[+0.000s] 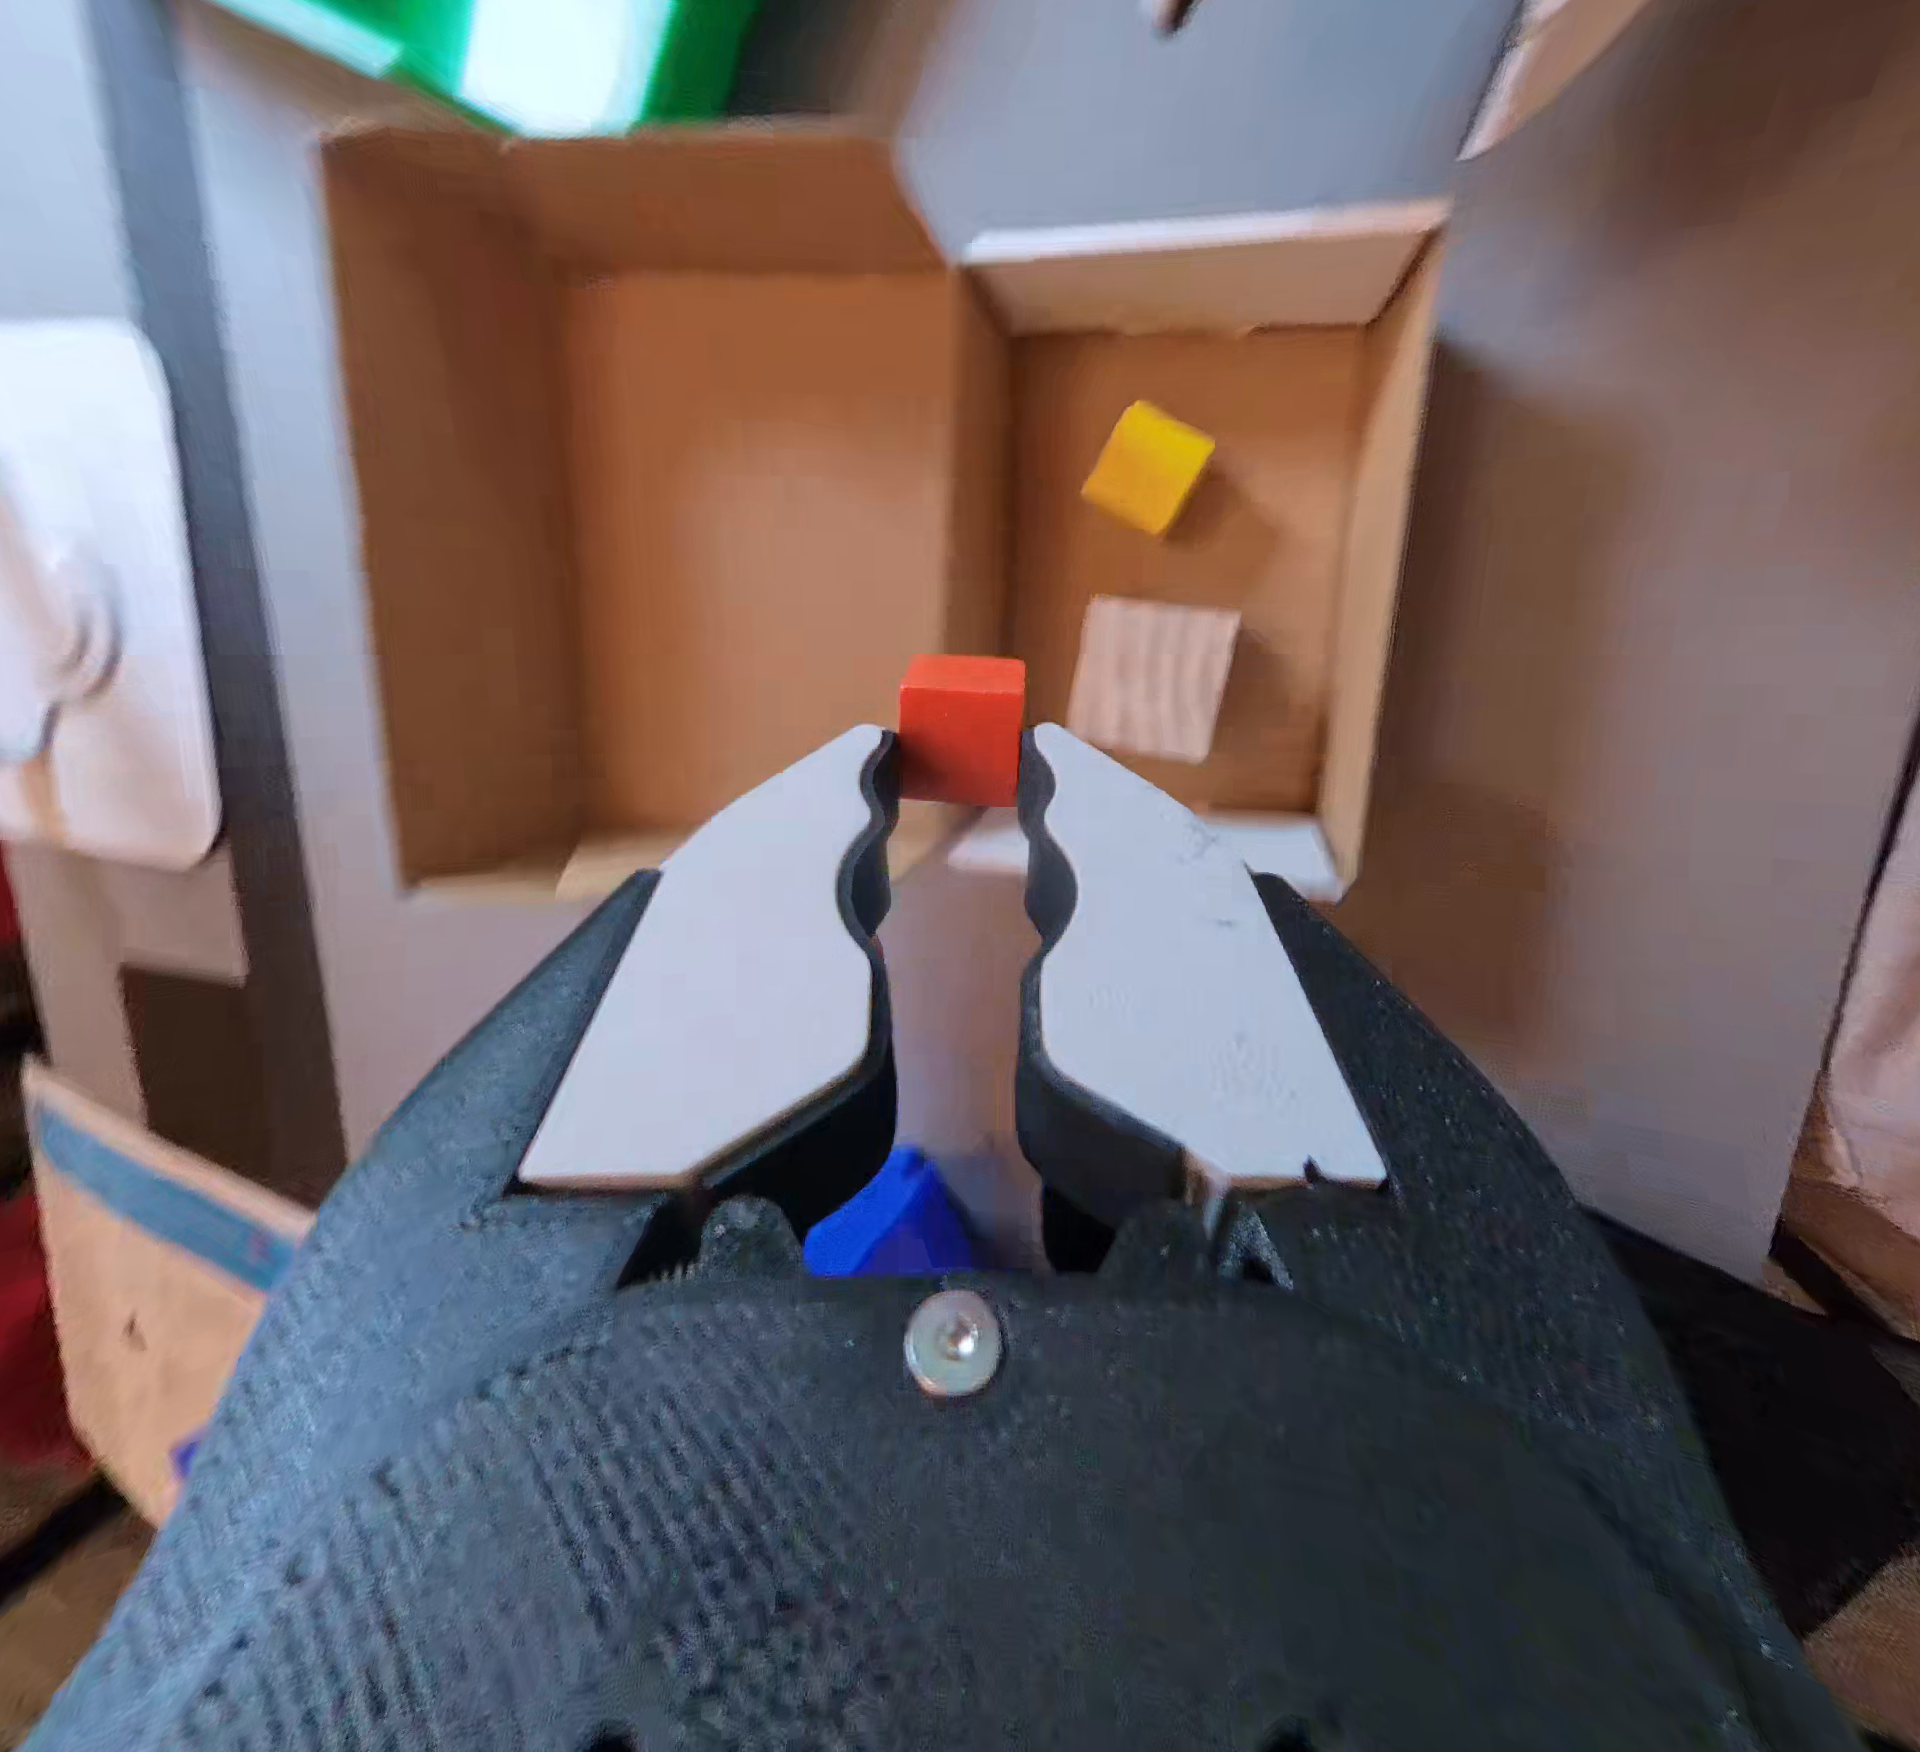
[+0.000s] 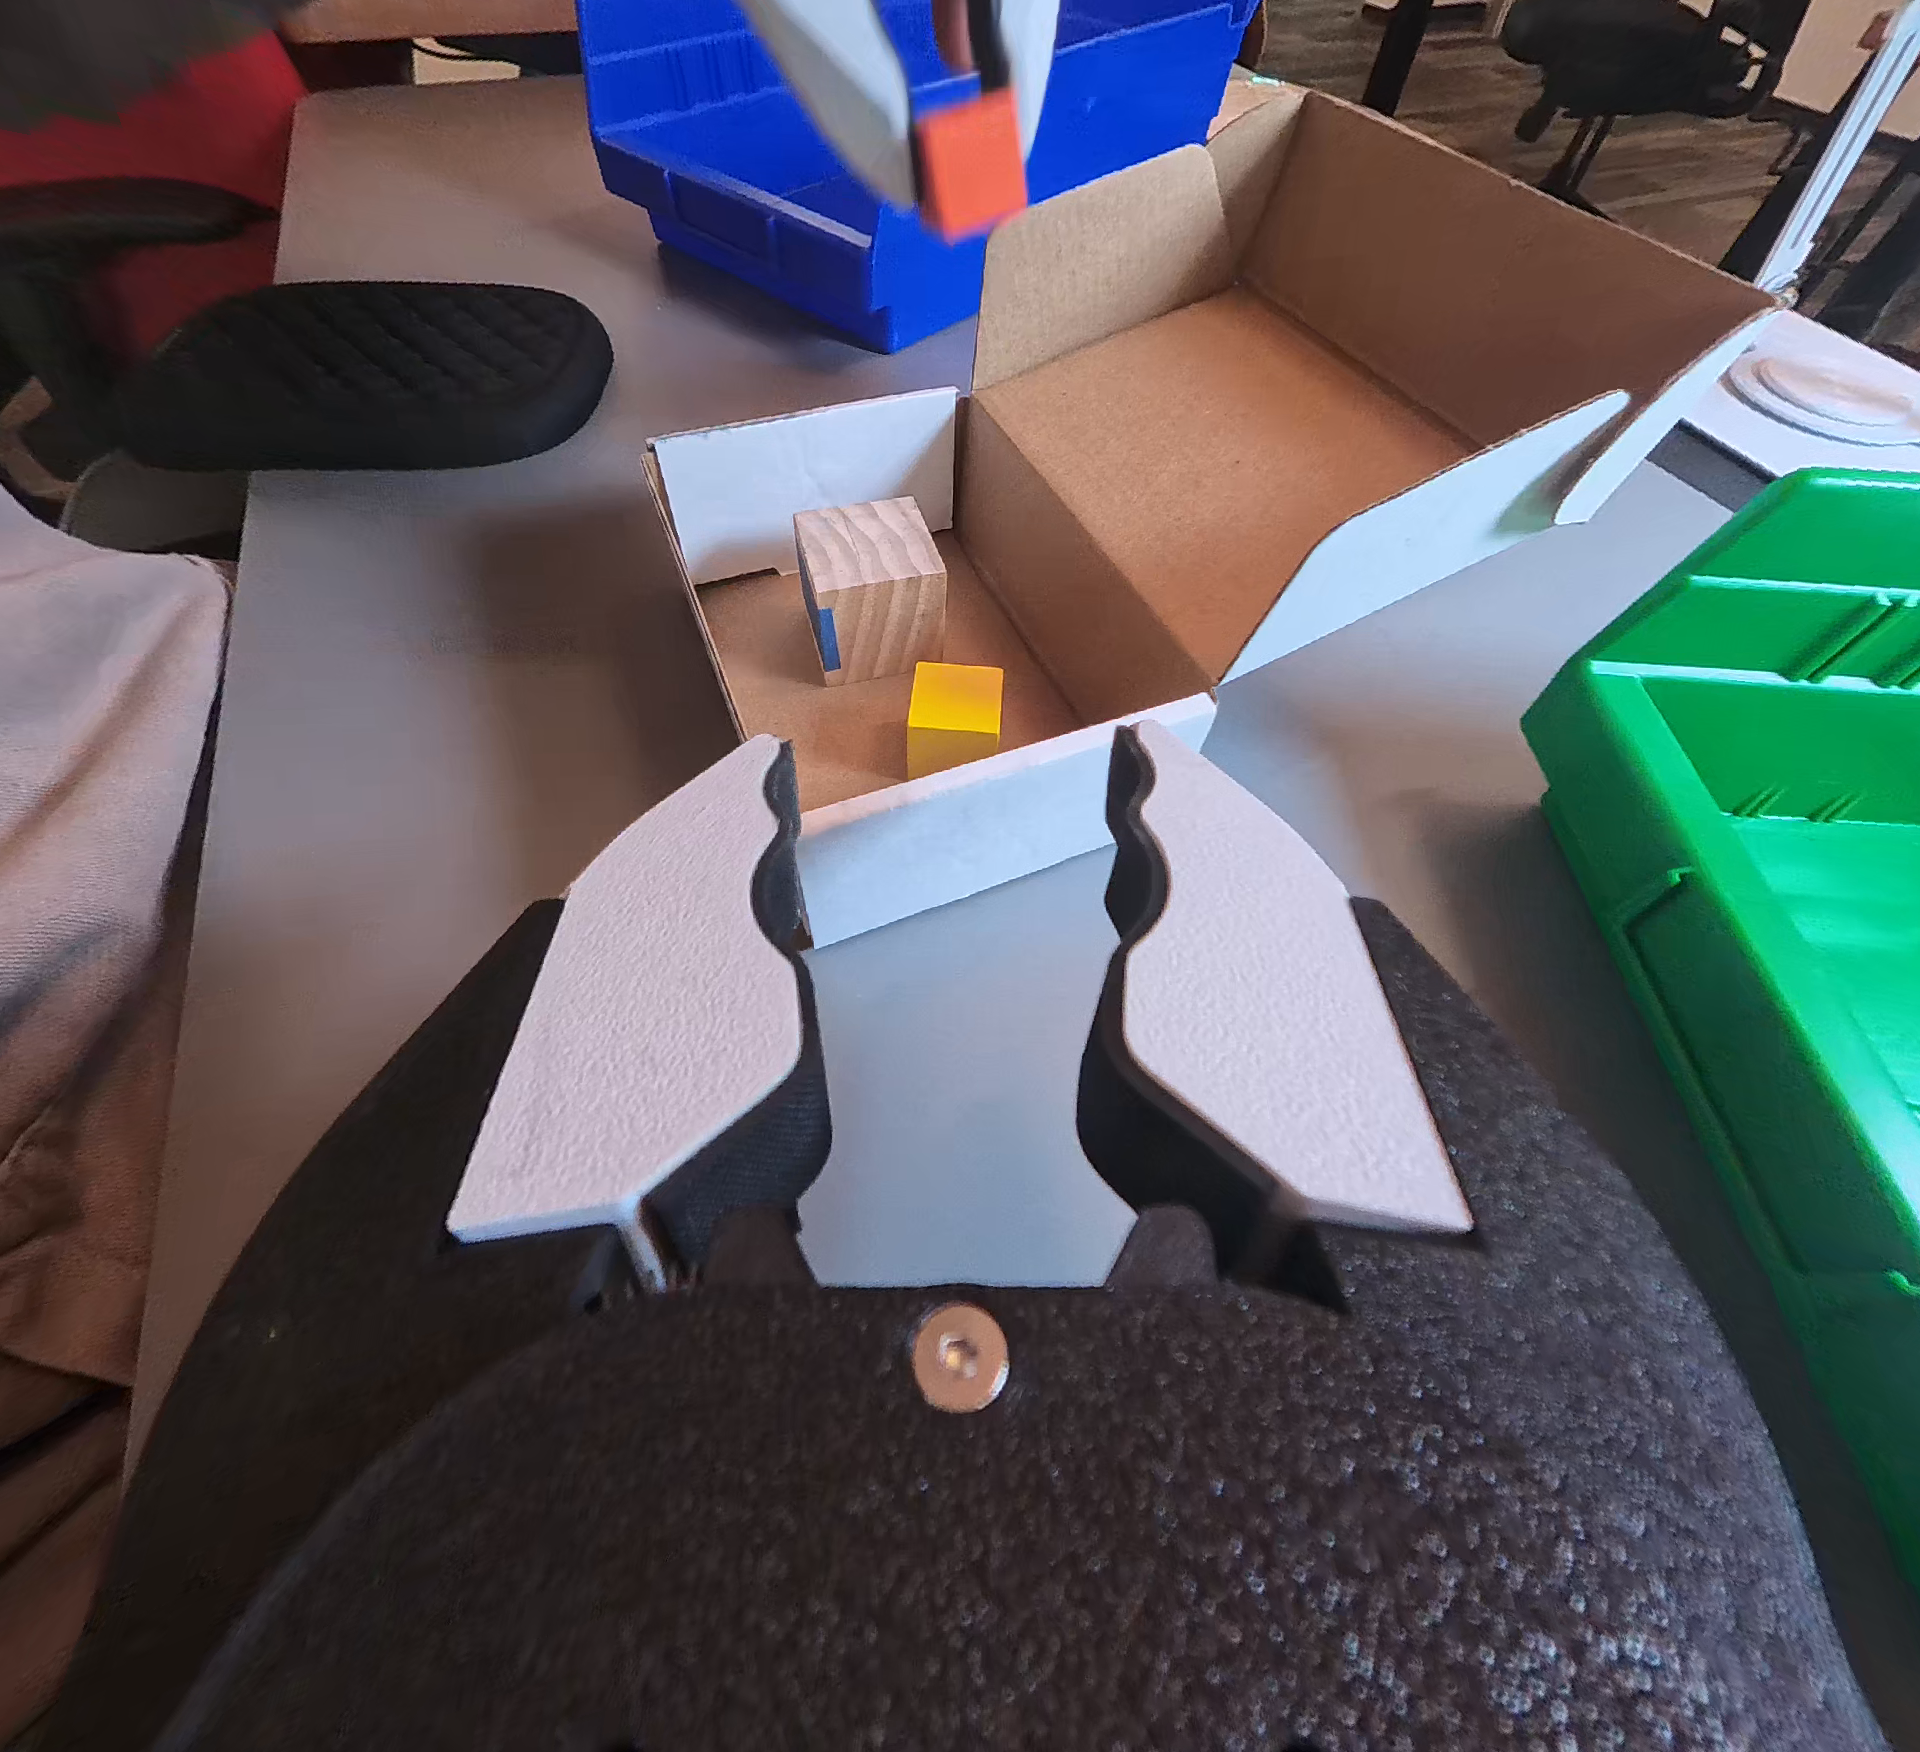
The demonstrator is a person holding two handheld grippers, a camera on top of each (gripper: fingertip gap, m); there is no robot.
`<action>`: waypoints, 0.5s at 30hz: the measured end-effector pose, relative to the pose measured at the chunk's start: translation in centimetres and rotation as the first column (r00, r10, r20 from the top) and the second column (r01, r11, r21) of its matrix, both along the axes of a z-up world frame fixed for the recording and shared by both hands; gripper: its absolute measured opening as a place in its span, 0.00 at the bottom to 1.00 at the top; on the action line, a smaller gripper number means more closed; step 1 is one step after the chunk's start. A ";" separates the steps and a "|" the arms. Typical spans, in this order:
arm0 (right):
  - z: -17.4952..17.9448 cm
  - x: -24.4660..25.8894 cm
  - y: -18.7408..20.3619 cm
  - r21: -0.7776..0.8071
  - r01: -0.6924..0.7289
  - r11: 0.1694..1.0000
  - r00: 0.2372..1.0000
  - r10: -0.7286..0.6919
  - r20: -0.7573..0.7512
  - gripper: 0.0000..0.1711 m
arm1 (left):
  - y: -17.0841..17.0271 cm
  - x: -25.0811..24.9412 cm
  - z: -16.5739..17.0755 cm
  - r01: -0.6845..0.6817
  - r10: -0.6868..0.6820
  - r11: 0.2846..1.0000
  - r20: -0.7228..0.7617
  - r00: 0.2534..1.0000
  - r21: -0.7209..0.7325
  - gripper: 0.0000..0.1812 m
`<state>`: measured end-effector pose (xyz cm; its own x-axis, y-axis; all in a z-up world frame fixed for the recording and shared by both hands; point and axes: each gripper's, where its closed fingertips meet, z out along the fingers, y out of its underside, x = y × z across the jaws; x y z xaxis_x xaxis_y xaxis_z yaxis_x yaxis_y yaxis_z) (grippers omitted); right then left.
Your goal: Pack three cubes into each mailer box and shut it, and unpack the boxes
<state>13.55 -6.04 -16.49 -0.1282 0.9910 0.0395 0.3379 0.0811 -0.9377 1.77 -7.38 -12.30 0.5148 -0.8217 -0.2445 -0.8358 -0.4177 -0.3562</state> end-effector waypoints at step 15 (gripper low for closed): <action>0.5 0.5 0.8 -0.005 0.025 1.000 0.999 -0.025 -0.020 0.33 | -0.5 9.8 -9.6 0.417 -0.431 0.887 -0.034 0.902 -0.198 0.12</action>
